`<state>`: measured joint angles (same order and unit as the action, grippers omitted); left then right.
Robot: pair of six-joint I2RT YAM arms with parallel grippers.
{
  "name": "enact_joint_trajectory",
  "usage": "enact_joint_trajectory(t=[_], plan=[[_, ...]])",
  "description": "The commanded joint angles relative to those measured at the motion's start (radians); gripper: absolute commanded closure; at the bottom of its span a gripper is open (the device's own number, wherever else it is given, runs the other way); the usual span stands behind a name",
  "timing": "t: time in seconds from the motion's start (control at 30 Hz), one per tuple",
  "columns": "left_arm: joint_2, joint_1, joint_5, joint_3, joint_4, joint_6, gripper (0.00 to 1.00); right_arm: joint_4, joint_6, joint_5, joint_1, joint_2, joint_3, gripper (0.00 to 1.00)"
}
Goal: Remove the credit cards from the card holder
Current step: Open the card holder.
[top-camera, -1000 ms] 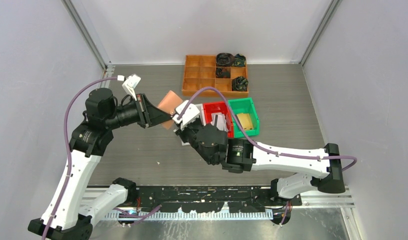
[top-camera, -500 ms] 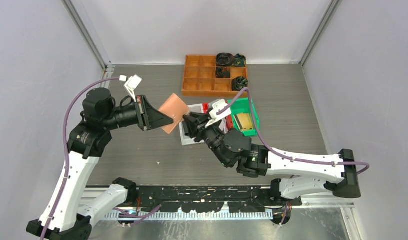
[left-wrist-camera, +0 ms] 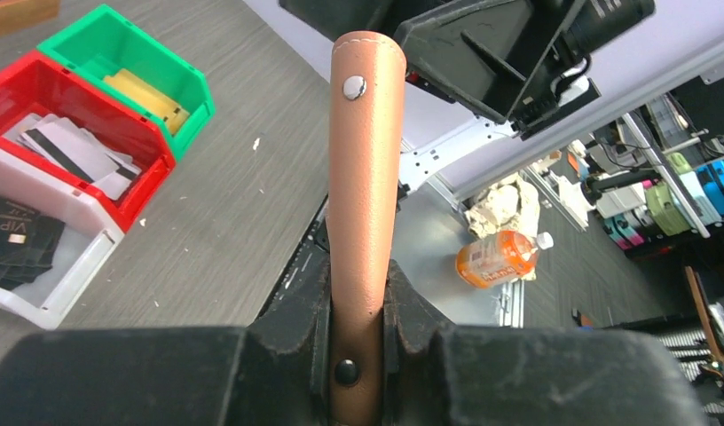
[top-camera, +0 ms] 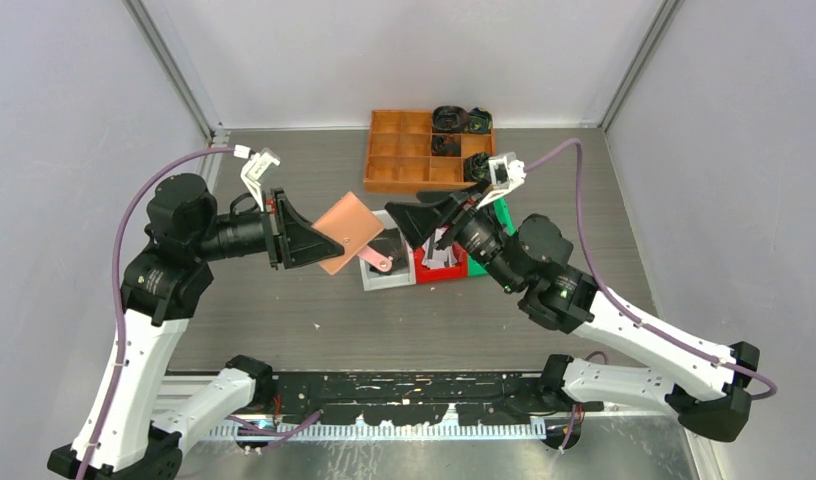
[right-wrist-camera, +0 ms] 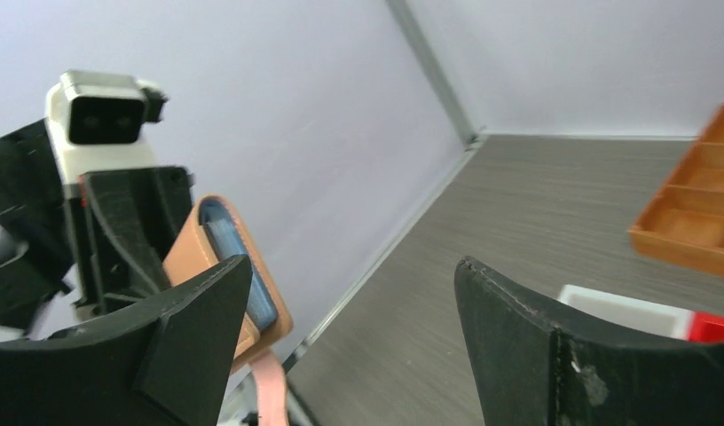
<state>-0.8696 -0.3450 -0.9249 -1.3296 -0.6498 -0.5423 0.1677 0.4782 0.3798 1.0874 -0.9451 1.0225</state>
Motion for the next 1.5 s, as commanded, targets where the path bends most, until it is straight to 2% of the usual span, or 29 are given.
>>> enact_joint_trajectory(t=[0.0,0.17,0.33,0.5,0.67,0.77,0.87,1.0,1.33,1.47], plan=[[0.007,-0.004,-0.093,-0.051,0.051,-0.029,1.00,-0.023,0.138,-0.523,-0.094,-0.028,0.065,0.11],[0.006,-0.004,-0.133,-0.053,0.102,-0.121,1.00,0.056,0.176,-0.791,-0.127,-0.059,0.054,0.17],[0.011,-0.003,-0.144,-0.050,0.154,-0.179,1.00,0.190,0.268,-0.936,-0.127,-0.090,0.004,0.22],[0.010,-0.003,-0.160,-0.050,0.185,-0.214,1.00,0.220,0.289,-0.958,-0.126,-0.112,-0.002,0.30],[0.013,-0.003,-0.191,-0.035,0.230,-0.281,1.00,0.214,0.275,-0.914,-0.126,-0.124,0.005,0.52],[0.015,-0.003,-0.202,-0.028,0.243,-0.303,1.00,0.208,0.265,-0.874,-0.126,-0.131,0.012,0.58],[0.016,-0.003,-0.207,-0.027,0.255,-0.315,1.00,0.220,0.275,-0.839,-0.126,-0.143,0.018,0.57],[0.020,-0.003,-0.208,-0.023,0.254,-0.311,1.00,0.267,0.304,-0.864,-0.126,-0.165,0.030,0.51],[0.027,-0.003,-0.215,-0.019,0.250,-0.298,1.00,0.294,0.304,-0.978,-0.126,-0.153,0.012,0.50],[0.027,-0.004,-0.214,-0.019,0.245,-0.297,1.00,0.293,0.294,-0.975,-0.126,-0.135,0.006,0.50]])
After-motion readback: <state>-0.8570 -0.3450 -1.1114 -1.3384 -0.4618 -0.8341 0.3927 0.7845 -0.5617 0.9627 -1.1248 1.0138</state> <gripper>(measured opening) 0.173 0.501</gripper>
